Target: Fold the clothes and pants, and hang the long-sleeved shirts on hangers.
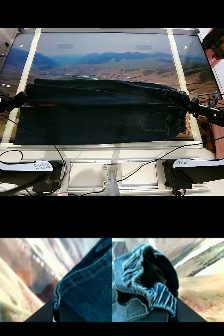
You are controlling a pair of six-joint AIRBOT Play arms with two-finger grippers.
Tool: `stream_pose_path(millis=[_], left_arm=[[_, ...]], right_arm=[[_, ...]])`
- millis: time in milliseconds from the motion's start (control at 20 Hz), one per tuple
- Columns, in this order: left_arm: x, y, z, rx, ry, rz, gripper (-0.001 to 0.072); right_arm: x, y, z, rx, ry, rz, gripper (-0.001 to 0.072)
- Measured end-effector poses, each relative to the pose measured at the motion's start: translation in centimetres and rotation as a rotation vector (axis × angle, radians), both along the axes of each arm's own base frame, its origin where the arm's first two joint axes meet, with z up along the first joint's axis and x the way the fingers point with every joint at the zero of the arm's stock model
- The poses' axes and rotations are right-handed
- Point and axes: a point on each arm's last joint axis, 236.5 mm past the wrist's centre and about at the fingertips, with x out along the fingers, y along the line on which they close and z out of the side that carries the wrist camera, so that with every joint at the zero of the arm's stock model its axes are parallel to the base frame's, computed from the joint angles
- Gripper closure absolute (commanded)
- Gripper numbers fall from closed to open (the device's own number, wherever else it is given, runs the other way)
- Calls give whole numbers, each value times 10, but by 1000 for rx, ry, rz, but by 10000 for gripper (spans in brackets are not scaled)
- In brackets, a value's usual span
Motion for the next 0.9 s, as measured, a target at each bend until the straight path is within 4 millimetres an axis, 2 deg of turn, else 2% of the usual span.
stream_pose_path(millis=[250, 650, 700, 750, 800, 850, 900], left_arm=[[2, 2, 2, -2, -16, 14, 694], [-35, 1, -25, -10, 175, 17, 691], [-36, 2, -26, -9, 179, 24, 633], [-36, 3, -26, -5, 184, 24, 385], [-37, 5, -26, 5, 187, 23, 35], [-37, 7, -26, 14, 186, 26, 7], [-37, 8, -26, 16, 186, 27, 6]], right_arm=[[1, -4, -2, -14, 2, -15, 676], [2, -9, -3, -28, 3, -29, 675], [2, -9, -3, -28, 3, -29, 673], [2, -9, -3, -28, 3, -30, 590], [2, -9, -4, -30, 4, -32, 364], [3, -12, -5, -40, 6, -41, 137], [3, -12, -5, -39, 7, -38, 93]])
